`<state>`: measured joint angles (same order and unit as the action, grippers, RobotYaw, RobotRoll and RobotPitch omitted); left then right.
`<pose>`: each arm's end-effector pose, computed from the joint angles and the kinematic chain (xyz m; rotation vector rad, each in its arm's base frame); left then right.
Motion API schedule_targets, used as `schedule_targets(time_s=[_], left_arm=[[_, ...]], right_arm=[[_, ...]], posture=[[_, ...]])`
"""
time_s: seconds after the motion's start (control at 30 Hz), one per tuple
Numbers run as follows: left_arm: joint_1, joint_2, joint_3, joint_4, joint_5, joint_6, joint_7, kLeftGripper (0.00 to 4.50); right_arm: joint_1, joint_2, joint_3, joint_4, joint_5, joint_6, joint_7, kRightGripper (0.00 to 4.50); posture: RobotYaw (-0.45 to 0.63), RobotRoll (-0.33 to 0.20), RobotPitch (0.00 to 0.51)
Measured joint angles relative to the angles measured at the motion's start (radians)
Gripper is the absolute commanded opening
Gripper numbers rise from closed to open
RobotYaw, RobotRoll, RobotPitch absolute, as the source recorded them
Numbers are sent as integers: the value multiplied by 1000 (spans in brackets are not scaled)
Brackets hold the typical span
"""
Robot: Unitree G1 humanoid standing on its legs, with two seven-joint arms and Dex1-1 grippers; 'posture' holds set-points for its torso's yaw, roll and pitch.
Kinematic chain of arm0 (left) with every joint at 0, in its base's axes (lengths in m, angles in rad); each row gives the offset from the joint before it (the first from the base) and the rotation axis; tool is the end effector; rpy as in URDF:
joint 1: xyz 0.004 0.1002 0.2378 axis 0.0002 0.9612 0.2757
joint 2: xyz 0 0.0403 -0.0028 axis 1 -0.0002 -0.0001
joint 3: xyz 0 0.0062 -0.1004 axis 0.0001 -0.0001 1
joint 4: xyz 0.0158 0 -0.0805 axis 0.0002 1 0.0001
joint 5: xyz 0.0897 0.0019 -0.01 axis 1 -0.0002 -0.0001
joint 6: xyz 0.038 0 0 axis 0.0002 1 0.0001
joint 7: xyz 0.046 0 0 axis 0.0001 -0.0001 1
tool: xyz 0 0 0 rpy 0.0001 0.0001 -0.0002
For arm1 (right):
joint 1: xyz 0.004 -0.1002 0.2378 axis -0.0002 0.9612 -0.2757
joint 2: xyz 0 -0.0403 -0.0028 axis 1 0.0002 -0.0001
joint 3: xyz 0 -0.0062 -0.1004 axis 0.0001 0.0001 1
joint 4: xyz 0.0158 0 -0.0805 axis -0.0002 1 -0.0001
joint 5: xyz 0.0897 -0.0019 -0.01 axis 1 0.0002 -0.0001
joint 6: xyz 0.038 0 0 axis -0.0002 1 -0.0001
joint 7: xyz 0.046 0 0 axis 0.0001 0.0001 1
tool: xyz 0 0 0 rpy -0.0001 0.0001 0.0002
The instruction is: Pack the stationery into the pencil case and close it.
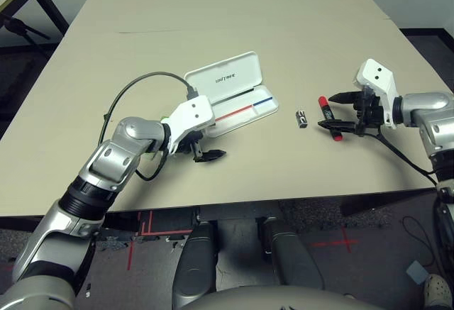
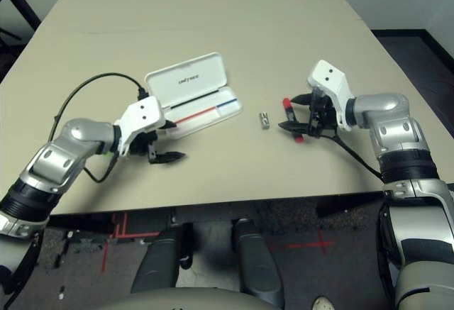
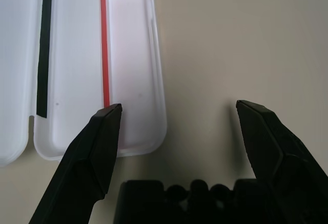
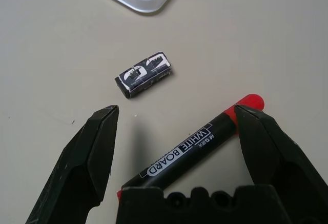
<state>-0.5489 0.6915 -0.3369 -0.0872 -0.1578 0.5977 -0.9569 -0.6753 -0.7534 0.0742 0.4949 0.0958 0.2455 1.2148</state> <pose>0.2671 0.1917 0.1614 0.5821 0.4004 -1.0750 0.2930 -0.2864 0.1772 -0.4792 0.3853 0.9350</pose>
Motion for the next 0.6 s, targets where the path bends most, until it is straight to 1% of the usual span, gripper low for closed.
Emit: schedule_targets(time_s=[0.1, 0.43, 0.53, 0.57, 0.6], left_arm=[[-14, -8, -10, 26, 11, 2, -12, 4490], [-35, -22, -41, 29, 46, 14, -43, 4490], [-42, -26, -50, 30, 54, 21, -48, 3887], [-48, -27, -55, 32, 59, 24, -50, 3595], [-53, -28, -57, 36, 62, 25, -51, 3168]], right_arm=[[4, 0, 0, -6, 0, 2, -4, 4500], [13, 0, -1, -19, 0, 3, -20, 4500], [14, 0, -1, -19, 0, 2, -25, 4500], [14, 0, -1, -19, 0, 2, -27, 4500], [14, 0, -1, -19, 0, 1, -29, 4500]], posture=[[-2, 0, 204], [-7, 0, 207], [-10, 0, 208], [-10, 0, 208], [-11, 0, 210]])
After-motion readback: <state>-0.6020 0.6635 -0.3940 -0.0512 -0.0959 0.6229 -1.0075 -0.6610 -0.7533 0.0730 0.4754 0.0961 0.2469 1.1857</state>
